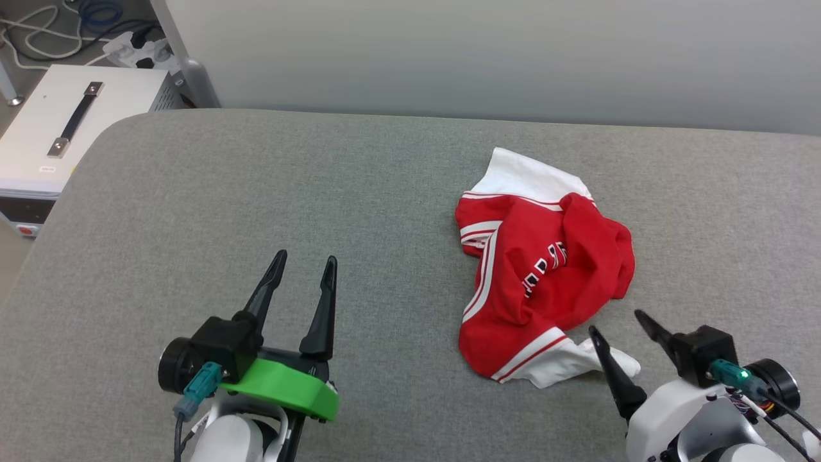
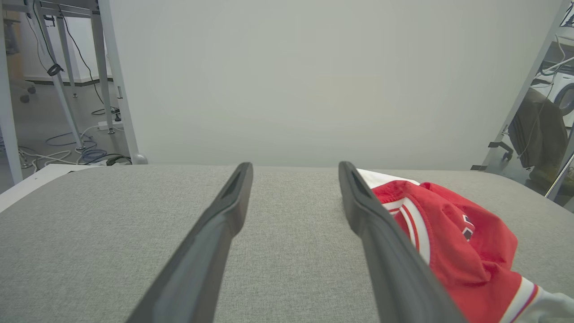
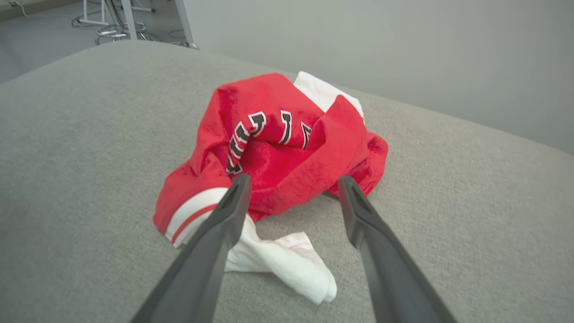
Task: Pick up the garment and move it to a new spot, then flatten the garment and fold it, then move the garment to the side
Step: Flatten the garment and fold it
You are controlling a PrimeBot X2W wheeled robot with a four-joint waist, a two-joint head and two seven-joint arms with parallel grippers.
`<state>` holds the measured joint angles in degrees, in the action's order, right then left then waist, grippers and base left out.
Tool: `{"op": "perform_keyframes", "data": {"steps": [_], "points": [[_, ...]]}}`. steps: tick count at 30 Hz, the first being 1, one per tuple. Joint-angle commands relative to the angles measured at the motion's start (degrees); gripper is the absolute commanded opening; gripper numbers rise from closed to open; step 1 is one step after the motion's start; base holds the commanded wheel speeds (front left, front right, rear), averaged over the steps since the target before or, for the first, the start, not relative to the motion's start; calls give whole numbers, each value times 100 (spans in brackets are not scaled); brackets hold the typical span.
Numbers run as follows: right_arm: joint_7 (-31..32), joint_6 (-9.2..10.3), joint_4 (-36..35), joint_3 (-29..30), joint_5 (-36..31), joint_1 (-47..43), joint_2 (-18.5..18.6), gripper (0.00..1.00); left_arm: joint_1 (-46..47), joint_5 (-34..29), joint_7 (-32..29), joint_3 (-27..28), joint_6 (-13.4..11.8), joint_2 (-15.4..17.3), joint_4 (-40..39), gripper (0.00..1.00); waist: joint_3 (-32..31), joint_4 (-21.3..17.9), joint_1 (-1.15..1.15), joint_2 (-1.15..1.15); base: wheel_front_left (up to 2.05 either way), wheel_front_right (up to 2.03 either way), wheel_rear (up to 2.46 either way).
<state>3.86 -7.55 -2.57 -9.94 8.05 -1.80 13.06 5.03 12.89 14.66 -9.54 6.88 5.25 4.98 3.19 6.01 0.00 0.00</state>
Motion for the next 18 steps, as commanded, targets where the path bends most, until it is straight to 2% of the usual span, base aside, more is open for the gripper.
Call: {"op": "perform_keyframes", "data": {"steps": [1, 5, 9, 13, 18], "points": [[492, 6, -91, -221, 292, 64, 197, 100, -21, -56, 33, -2, 36, -44, 22, 100, 81, 68, 0, 0, 0, 0, 0], [1819, 6, -259, -699, 899, 199, 716, 100, 56, -42, 33, -17, 51, -92, 77, 100, 210, 190, 0, 0, 0, 0, 0], [2673, 6, -333, -821, 1176, 430, 906, 100, 165, -9, 33, -57, 57, -126, 113, 100, 374, 367, 0, 0, 0, 0, 0], [3177, 6, -224, -985, 1167, 660, 984, 100, 260, 16, 34, -117, 59, -140, 123, 100, 534, 559, 0, 0, 0, 0, 0], [3272, 6, 69, -1212, 1075, 928, 972, 100, 343, 33, 34, -140, 59, -146, 139, 100, 676, 776, 0, 0, 0, 0, 0]]}}
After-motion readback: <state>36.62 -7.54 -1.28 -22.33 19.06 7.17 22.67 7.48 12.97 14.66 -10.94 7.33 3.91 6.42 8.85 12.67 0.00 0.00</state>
